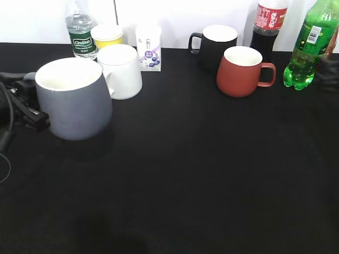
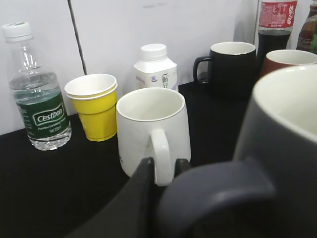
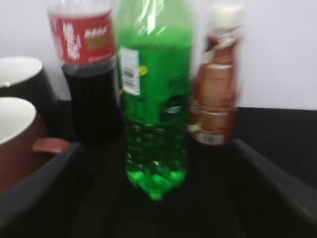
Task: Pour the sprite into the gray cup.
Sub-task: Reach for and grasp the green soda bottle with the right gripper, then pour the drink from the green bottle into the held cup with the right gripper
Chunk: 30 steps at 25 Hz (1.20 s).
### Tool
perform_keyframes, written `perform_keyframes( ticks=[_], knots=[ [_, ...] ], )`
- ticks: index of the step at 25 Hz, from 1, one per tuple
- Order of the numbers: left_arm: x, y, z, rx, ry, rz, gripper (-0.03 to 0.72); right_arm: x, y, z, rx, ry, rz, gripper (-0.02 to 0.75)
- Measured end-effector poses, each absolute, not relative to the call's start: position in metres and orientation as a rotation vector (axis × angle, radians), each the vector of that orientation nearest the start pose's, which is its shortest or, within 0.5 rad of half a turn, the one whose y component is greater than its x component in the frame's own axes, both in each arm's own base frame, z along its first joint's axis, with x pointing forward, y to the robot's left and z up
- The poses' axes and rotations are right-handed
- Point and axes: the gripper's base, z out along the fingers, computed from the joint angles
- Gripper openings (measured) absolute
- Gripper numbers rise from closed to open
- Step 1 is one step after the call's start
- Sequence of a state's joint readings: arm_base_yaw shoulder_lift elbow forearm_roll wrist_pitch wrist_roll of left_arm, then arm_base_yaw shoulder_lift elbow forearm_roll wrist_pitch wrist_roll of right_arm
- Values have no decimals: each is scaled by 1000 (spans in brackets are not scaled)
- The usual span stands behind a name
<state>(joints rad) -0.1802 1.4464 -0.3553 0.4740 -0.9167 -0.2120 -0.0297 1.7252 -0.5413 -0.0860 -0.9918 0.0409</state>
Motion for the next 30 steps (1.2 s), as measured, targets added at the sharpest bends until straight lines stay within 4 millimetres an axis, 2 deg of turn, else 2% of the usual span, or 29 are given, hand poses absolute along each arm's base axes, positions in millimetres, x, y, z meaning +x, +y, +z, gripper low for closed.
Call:
perform_keyframes(
  ticks=[6,13,15,16,18,21,23,25,27,29,30],
  knots=[
    [231,-75,196,502,1645,-384,87,375,-2,150,-12,1651,90,671],
    [231,-75,196,502,1646,-384,87,423,-1,130,-39,1625,106,662],
    [231,-75,196,502,1647,-383,87,430,-1,129,-43,1614,106,623],
    [231,-75,196,502,1647,-383,87,432,-1,130,-44,1608,107,574],
    [231,-75,196,502,1647,-383,87,432,-1,130,-46,1608,107,471],
    [231,-75,196,502,1647,-383,87,430,1,131,-83,1610,114,459],
    [230,-76,196,507,1647,-384,87,413,3,138,-95,1626,118,459],
    [229,-77,195,538,1643,-389,87,387,6,162,-132,1599,127,459],
    [228,-80,194,587,1637,-397,87,356,17,196,-272,1539,148,459],
    [227,-81,194,602,1635,-399,87,331,37,232,-379,1474,164,459],
    [227,-81,194,604,1635,-400,87,321,55,247,-438,1454,185,459]
  ],
)
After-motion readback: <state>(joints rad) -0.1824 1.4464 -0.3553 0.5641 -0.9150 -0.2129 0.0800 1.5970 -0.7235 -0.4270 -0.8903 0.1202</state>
